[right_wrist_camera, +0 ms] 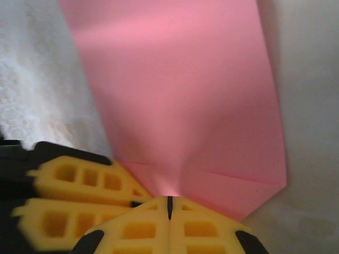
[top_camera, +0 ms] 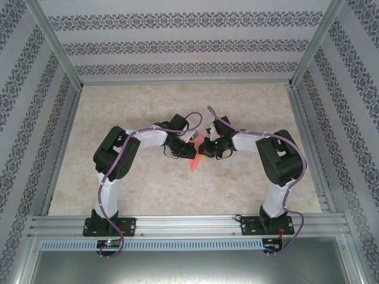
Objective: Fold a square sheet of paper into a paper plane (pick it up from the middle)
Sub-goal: Third fold the triangle at the center of the table.
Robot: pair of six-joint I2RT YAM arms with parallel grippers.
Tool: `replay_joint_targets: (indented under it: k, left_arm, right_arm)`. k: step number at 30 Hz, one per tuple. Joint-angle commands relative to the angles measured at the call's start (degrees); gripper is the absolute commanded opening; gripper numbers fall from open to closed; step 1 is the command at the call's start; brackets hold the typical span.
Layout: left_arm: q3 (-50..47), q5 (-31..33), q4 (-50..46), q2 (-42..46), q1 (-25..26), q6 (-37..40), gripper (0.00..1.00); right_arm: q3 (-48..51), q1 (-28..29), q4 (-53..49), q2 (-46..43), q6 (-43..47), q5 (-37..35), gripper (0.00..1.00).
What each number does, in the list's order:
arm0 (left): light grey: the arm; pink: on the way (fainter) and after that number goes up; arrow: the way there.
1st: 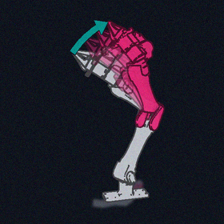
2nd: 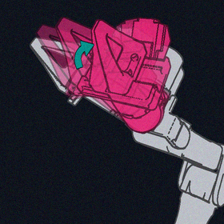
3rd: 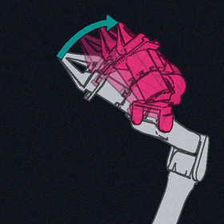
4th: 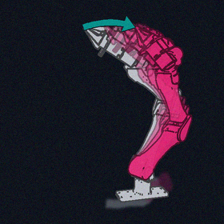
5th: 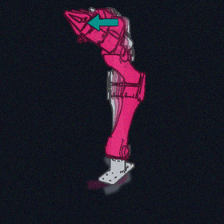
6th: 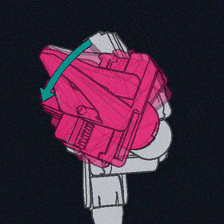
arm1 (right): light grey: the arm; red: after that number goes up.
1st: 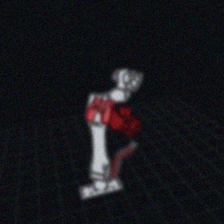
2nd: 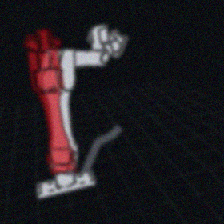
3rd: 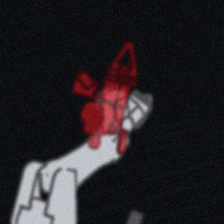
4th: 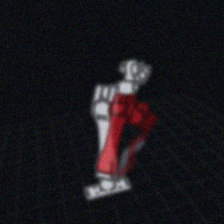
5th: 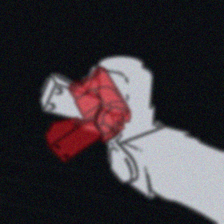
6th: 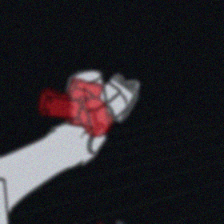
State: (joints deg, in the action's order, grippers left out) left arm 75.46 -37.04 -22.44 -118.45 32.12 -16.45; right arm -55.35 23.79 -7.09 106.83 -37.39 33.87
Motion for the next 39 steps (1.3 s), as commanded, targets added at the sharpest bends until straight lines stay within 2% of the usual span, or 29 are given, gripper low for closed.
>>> replay_joint_targets:
  k: [1,7,13,22,29,39]
  left_arm:
    - [-2.64,6.24,-6.52,-2.64,-0.21,1.92,0.13]
    - [-2.51,5.65,-6.48,-1.45,-0.21,1.51,0.13]
    - [-2.19,3.88,-6.56,0.81,-0.21,0.78,0.14]
    - [0.28,-1.00,-5.29,5.51,-0.13,-2.30,0.15]
    - [1.70,-2.13,-4.22,8.88,0.95,-4.56,0.16]
    - [0.57,-4.45,-2.03,4.54,3.34,-5.68,0.14]
  right_arm:
    - [-1.96,-0.25,-1.49,1.88,0.68,-1.72,0.03]
    - [-2.17,-1.61,-3.79,2.60,2.81,-5.17,0.03]
    - [-0.48,-3.10,-3.72,-0.81,3.29,-6.86,0.03]
    - [-1.29,-3.36,-4.50,-0.01,3.99,-4.79,0.03]
    - [-0.79,-3.31,-3.82,0.23,3.79,-3.65,0.03]
    - [-0.22,-3.31,-2.91,0.01,3.34,-2.02,0.03]
